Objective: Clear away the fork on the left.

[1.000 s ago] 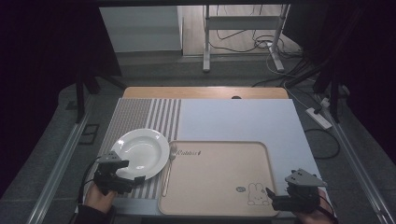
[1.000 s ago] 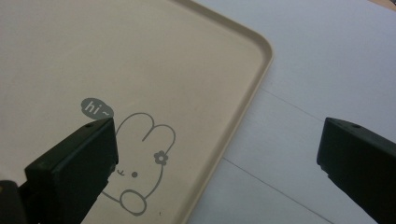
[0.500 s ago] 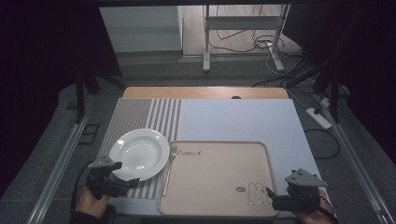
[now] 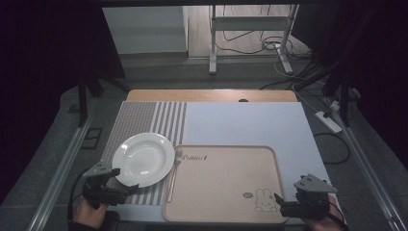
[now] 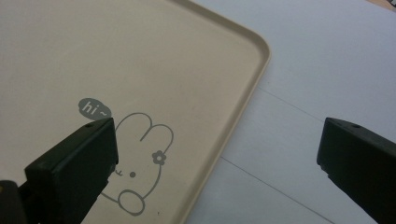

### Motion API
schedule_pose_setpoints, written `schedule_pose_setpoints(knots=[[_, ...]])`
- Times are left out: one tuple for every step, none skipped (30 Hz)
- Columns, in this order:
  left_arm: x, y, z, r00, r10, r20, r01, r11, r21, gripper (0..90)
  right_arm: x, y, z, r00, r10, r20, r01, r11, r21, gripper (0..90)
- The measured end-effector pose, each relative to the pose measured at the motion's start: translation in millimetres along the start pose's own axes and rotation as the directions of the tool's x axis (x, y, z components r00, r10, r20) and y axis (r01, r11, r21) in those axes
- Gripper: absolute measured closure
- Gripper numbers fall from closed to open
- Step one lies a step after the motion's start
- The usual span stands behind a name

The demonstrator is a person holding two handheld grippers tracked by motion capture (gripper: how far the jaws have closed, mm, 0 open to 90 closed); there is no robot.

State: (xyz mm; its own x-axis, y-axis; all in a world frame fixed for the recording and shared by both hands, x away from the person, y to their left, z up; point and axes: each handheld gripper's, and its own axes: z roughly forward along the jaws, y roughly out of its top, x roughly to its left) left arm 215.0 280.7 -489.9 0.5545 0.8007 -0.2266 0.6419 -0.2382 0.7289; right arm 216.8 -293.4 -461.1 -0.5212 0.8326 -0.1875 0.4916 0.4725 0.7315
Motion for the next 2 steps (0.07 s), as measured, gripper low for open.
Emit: schedule_pose_setpoints(knots=[[0.2, 0.0, -0.1, 1.0000, -0.003, 0.001, 0.003, 1.0000, -0.002, 0.0, 0.1, 0.0, 0.1, 1.0000, 0.000, 0.000, 0.000, 1.000, 0.001, 0.0], [0.5, 0.0, 0.0, 1.0000, -0.004, 0.002, 0.004, 1.0000, -0.002, 0.0, 0.1, 0.0, 0.4, 1.0000, -0.001, 0.001, 0.001, 1.000, 0.000, 0.0]])
